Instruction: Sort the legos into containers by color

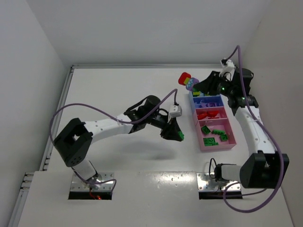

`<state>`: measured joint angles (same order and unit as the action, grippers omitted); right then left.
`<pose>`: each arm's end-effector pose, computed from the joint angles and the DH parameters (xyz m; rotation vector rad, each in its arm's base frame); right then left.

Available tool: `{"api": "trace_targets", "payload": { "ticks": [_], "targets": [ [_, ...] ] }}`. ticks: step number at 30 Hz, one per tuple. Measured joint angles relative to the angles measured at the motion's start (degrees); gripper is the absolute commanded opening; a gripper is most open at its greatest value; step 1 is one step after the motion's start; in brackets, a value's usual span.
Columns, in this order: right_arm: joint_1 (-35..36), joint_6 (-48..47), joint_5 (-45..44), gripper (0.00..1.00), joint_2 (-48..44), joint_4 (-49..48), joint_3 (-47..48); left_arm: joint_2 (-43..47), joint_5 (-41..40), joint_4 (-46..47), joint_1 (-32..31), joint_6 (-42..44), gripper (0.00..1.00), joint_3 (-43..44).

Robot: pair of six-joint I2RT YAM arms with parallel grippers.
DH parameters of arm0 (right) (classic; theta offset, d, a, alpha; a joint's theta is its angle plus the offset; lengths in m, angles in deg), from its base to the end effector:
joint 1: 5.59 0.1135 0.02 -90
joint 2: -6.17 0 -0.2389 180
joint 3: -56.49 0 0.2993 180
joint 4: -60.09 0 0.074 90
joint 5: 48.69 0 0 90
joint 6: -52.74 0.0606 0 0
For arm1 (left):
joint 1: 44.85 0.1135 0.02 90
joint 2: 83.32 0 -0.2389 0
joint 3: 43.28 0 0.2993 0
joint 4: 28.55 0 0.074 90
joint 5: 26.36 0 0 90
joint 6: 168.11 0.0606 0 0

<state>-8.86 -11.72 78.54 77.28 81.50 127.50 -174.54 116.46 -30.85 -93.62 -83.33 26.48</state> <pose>0.3572 0.0163 0.2942 0.0512 1.9669 0.8859 0.2305 -0.3363 0.1983 1.3602 1.6368 -1.4955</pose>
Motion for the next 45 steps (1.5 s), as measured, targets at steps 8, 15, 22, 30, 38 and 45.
{"api": "trace_targets", "payload": {
  "ticks": [8,15,22,30,38,45],
  "targets": [
    [-0.4,3.1,-1.2,0.00,6.3,-2.2,5.7,-12.8,-7.7,4.8,-4.8,-5.4,0.00,16.7],
    [-3.1,4.9,-2.2,0.00,9.0,-3.2,6.8,-22.1,-13.9,6.5,-9.5,-7.8,0.06,25.7],
    [-4.9,6.3,-2.8,0.00,9.8,-3.7,6.8,-29.9,-17.3,7.6,-10.8,-8.6,0.11,31.1],
    [-6.8,6.7,-2.7,0.00,9.8,-3.8,6.8,-36.7,-19.7,7.6,-10.8,-8.8,0.42,34.8],
    [-7.2,6.7,-2.5,0.00,9.8,-3.8,6.7,-37.5,-21.8,2.9,-10.8,-4.9,0.89,40.9],
    [-7.2,6.9,-1.8,0.00,9.7,-3.9,5.4,-32.5,-21.8,-2.1,-10.8,-0.7,0.86,40.2]
  ]
}}
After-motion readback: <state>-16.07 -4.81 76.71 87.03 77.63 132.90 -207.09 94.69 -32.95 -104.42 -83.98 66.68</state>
